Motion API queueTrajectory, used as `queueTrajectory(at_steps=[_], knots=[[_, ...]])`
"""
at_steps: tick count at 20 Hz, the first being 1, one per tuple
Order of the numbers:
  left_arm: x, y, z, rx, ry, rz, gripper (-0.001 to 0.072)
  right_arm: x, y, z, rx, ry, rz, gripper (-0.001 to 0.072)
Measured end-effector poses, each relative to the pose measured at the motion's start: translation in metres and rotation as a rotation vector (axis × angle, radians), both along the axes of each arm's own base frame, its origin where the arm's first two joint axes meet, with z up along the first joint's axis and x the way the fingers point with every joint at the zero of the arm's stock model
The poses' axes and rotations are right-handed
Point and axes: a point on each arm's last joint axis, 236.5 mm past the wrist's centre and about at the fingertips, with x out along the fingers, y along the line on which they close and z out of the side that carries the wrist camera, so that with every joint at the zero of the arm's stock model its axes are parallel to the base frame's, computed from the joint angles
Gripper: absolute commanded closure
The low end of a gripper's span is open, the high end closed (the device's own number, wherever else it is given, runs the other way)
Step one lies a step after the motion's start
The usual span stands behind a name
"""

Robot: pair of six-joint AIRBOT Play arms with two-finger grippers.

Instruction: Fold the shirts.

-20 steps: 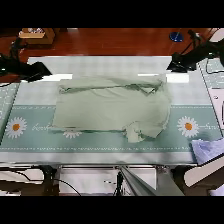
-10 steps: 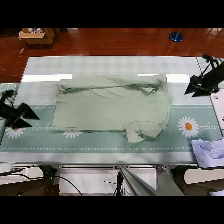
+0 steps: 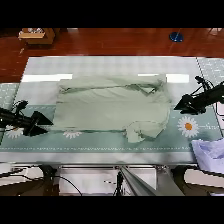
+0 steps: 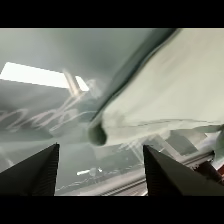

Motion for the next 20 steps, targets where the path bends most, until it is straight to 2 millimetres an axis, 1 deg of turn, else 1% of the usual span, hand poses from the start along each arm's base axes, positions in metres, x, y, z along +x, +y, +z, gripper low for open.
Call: queueTrajectory(at_steps=[1, 2, 3, 4, 5, 6, 9, 10, 12, 13, 15, 17, 20], knots=[[0.001, -0.004, -0.001, -0.013, 0.001, 0.001, 0.0083, 0.0, 0.001, 0.001, 0.003, -0.01, -0.002, 0.0241], [0.004, -0.008, -0.003, -0.024, 0.0, 0.007, 0.0104, 0.0, 0.003, 0.003, 0.006, -0.021, -0.004, 0.0241], [0.008, -0.012, -0.004, -0.034, -0.004, 0.011, 0.0204, 0.001, 0.004, 0.005, 0.009, -0.032, -0.006, 0.0241], [0.011, -0.014, -0.008, -0.032, -0.006, 0.012, 0.0465, 0.001, 0.006, 0.008, 0.012, -0.045, -0.008, 0.0241], [0.016, -0.014, -0.014, -0.014, -0.015, 0.018, 0.0646, 0.003, 0.007, 0.011, 0.015, -0.058, -0.011, 0.0241], [0.019, -0.016, -0.018, -0.006, -0.023, 0.017, 0.0682, 0.004, 0.009, 0.016, 0.019, -0.073, -0.013, 0.0235], [0.023, -0.024, -0.02, -0.021, -0.022, 0.011, 0.0683, 0.003, 0.01, 0.026, 0.017, -0.099, -0.011, 0.0226], [0.023, -0.026, -0.02, -0.025, -0.023, 0.006, 0.0683, -0.003, 0.006, 0.025, 0.007, -0.088, -0.007, 0.0226], [0.022, -0.027, -0.02, -0.028, -0.03, -0.007, 0.0683, -0.02, -0.002, 0.017, 0.002, -0.038, -0.02, 0.0226], [0.022, -0.027, -0.02, -0.031, -0.036, -0.015, 0.0683, -0.031, -0.003, 0.011, 0.021, -0.01, -0.042, 0.0226], [0.021, -0.028, -0.02, -0.037, -0.044, -0.032, 0.0683, -0.051, 0.006, 0.0, 0.082, 0.039, -0.086, 0.0226], [0.02, -0.03, -0.018, -0.044, -0.051, -0.046, 0.0683, -0.069, 0.022, -0.013, 0.141, 0.071, -0.119, 0.0226], [0.022, -0.033, -0.015, -0.064, -0.064, -0.051, 0.0683, -0.083, 0.047, -0.033, 0.184, 0.077, -0.167, 0.0226]])
